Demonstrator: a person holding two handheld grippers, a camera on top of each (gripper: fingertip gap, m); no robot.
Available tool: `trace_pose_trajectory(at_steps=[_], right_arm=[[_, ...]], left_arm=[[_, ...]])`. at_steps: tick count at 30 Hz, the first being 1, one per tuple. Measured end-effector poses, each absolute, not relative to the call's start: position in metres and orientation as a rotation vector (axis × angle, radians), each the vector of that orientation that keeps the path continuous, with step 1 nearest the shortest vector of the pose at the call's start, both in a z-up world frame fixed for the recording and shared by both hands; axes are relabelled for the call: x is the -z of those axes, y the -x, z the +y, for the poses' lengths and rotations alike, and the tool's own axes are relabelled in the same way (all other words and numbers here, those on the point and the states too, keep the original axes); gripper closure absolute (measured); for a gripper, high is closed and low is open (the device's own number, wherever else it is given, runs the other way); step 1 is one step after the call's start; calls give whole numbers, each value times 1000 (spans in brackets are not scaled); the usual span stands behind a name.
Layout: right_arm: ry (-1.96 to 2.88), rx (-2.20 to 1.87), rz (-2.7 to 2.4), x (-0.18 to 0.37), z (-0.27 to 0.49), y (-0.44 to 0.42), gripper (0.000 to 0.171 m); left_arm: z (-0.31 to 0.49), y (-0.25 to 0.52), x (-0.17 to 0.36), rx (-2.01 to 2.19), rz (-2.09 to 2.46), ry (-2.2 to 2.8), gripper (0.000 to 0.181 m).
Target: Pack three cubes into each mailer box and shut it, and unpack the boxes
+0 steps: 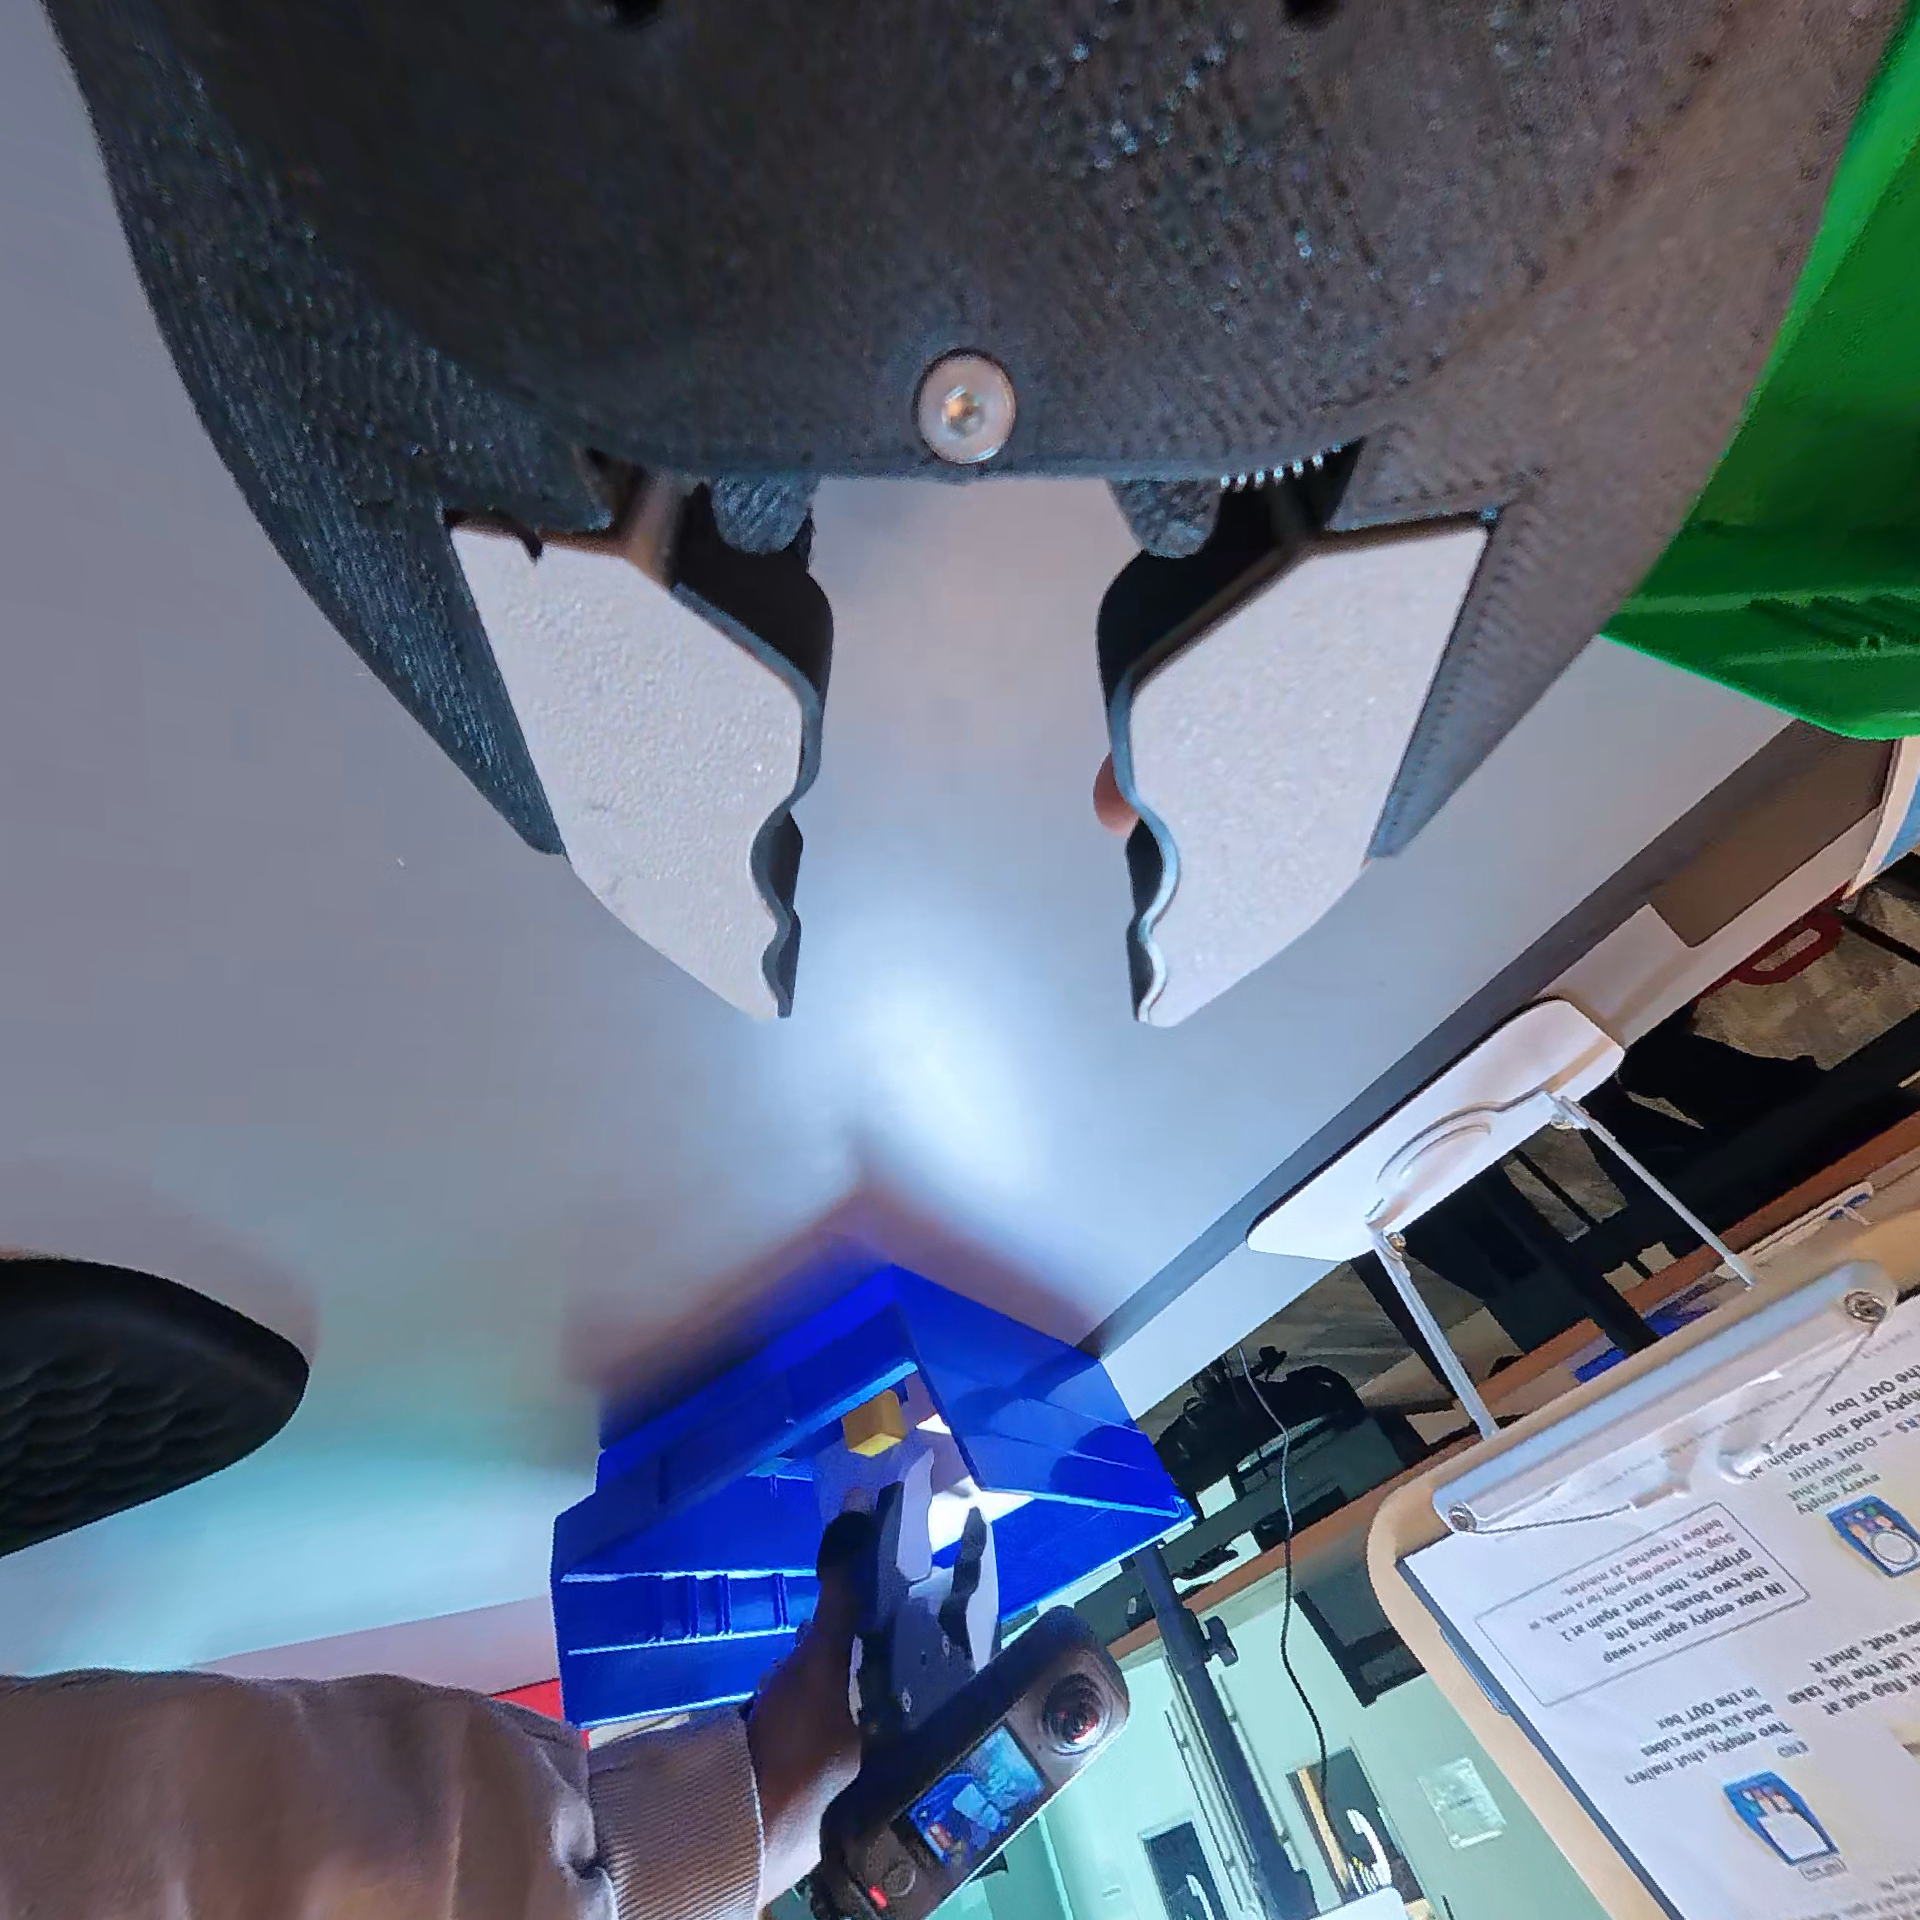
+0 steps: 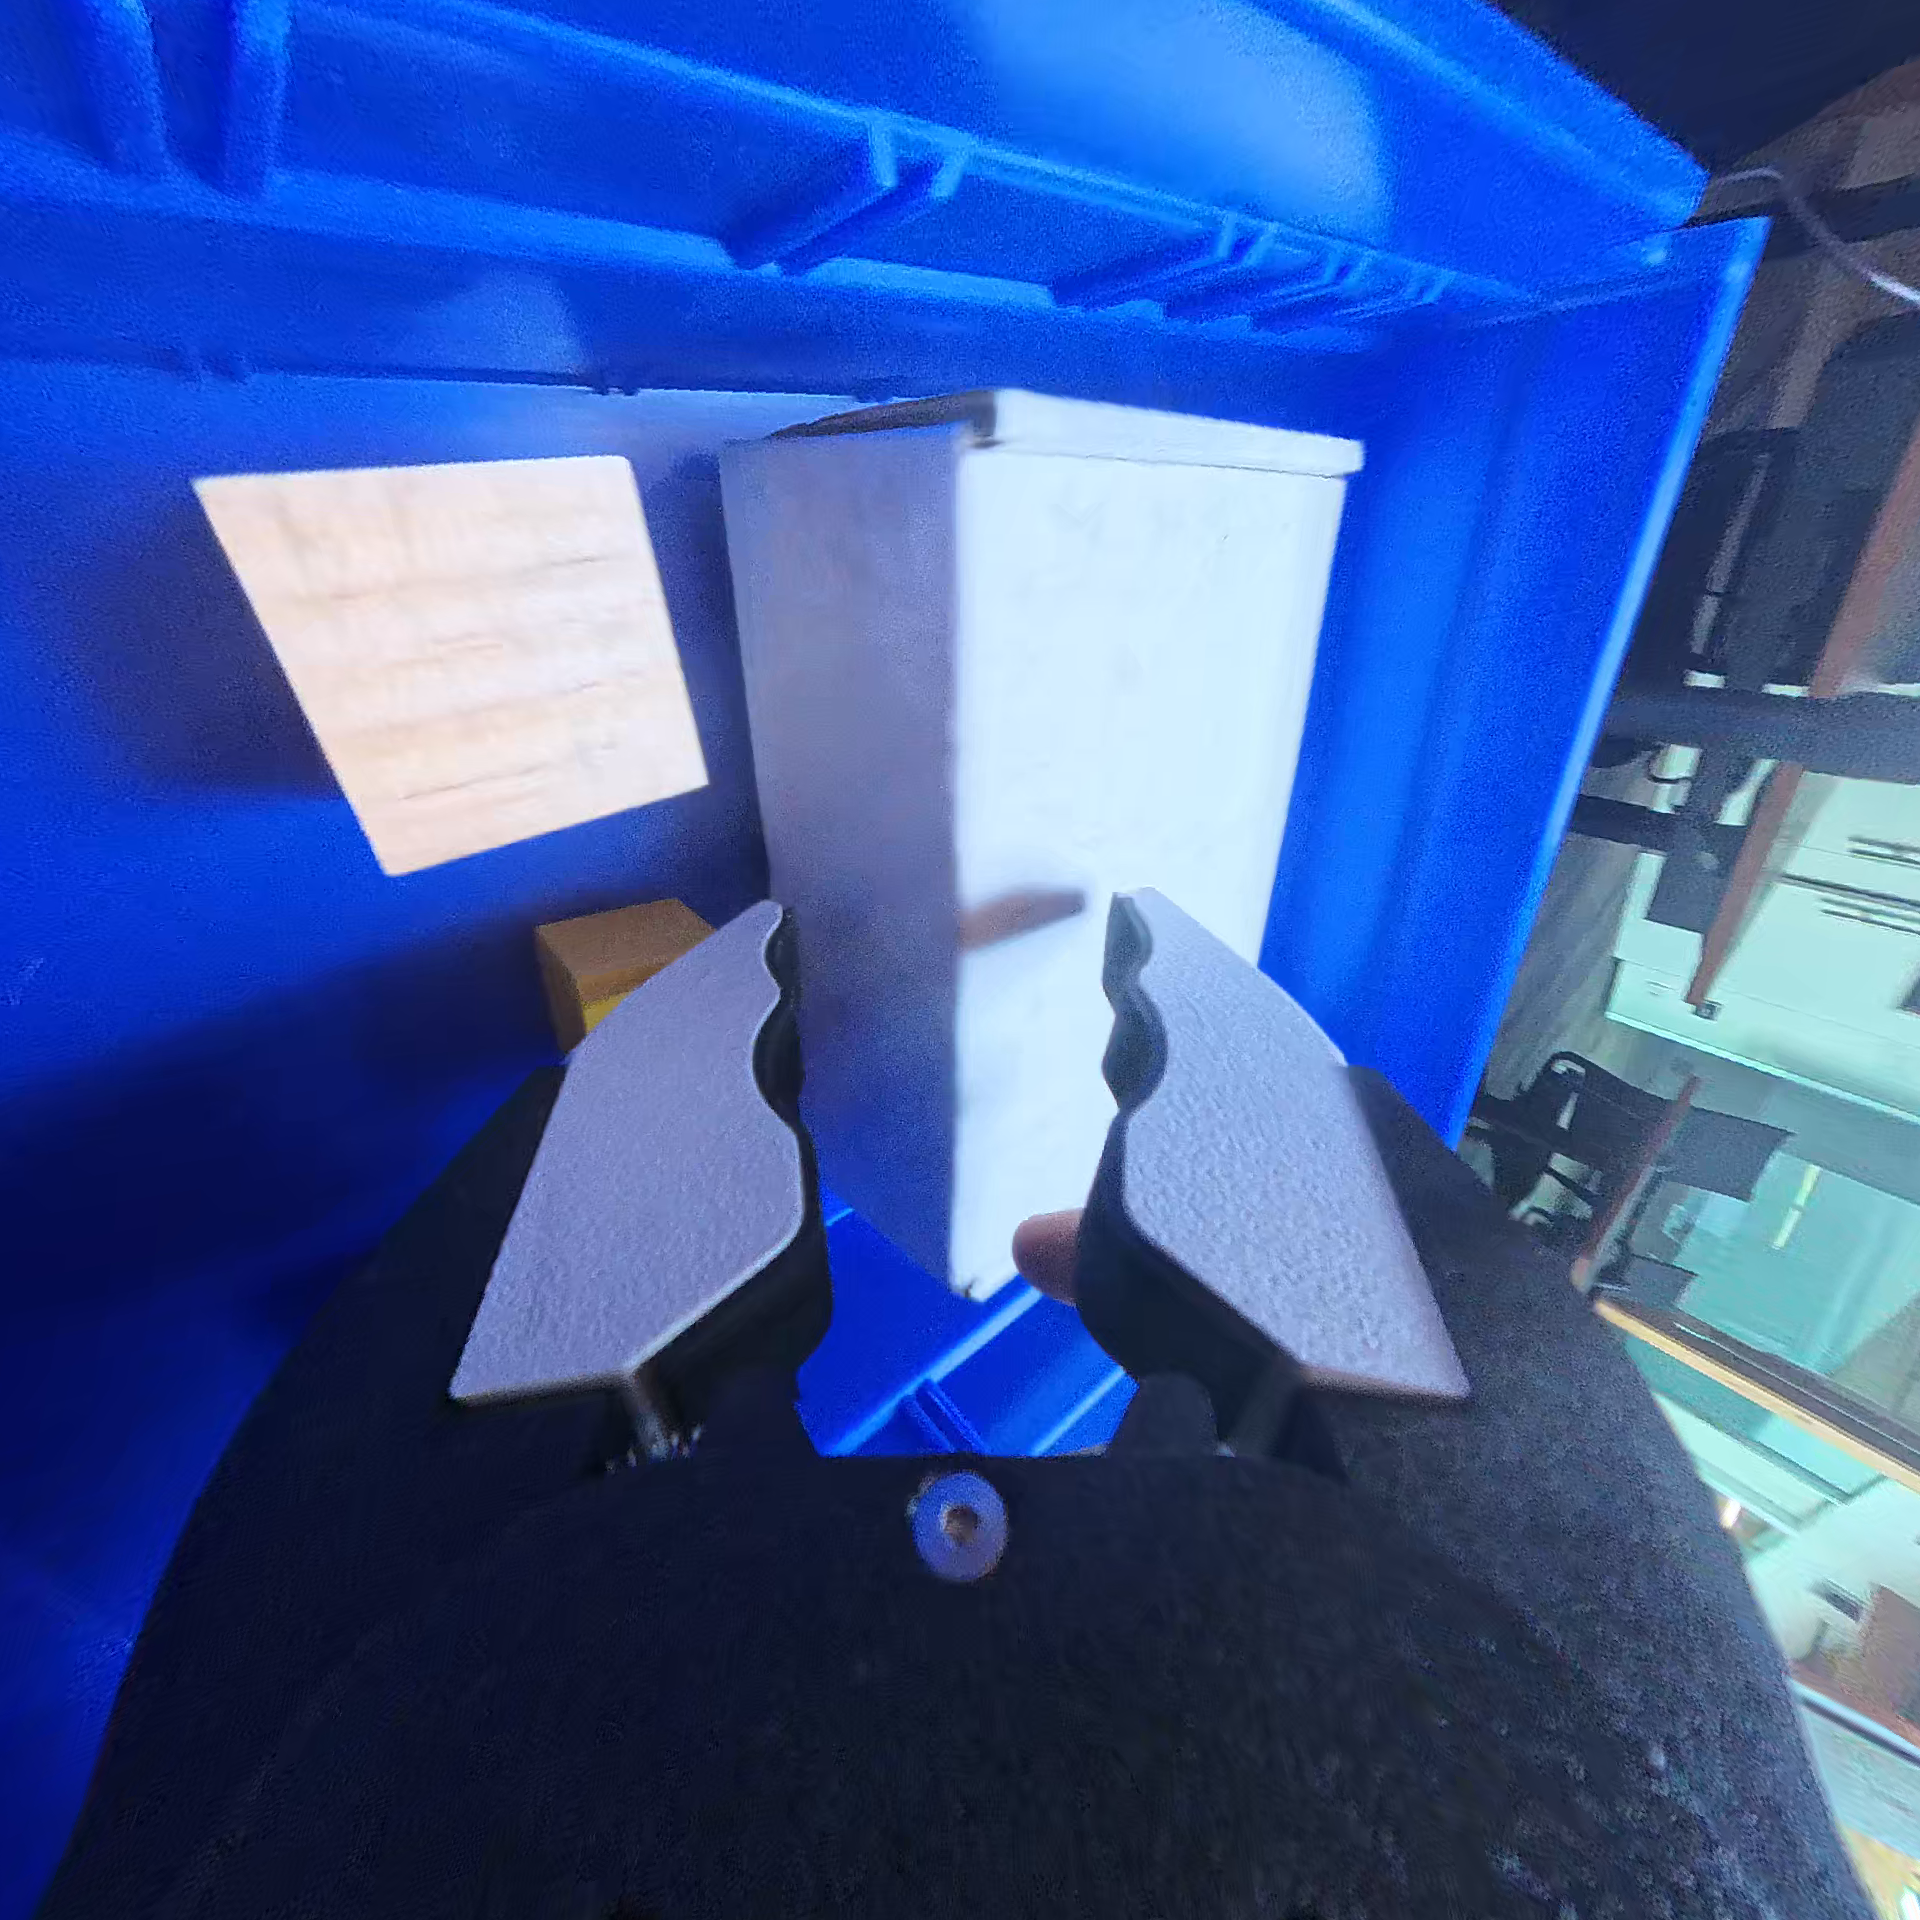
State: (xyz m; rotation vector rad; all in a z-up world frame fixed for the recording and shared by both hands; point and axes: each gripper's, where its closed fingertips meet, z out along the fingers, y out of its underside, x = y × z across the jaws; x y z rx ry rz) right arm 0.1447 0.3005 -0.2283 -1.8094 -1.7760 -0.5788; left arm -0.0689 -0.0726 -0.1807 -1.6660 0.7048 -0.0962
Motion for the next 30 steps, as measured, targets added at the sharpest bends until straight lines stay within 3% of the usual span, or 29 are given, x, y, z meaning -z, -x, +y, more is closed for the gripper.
trace_pose_trajectory(at_steps=[9, 15, 21, 26, 30], right_arm=[[1767, 678, -1683, 226, 323, -146, 130], [1680, 410, -1468, 178, 274, -113, 122], [1510, -204, -1295, 124, 146, -78, 125], [1508, -503, -1371, 145, 51, -72, 124], [1479, -622, -1379, 156, 20, -63, 124]], left_arm=[[-71, 74, 179, 83, 686, 1669, 123], [-64, 102, 166, 56, 590, 1688, 124], [-53, 201, 119, -207, 466, 1758, 124], [-30, 311, 104, -340, 444, 2004, 121], [-8, 387, 137, -368, 502, 2330, 107]])
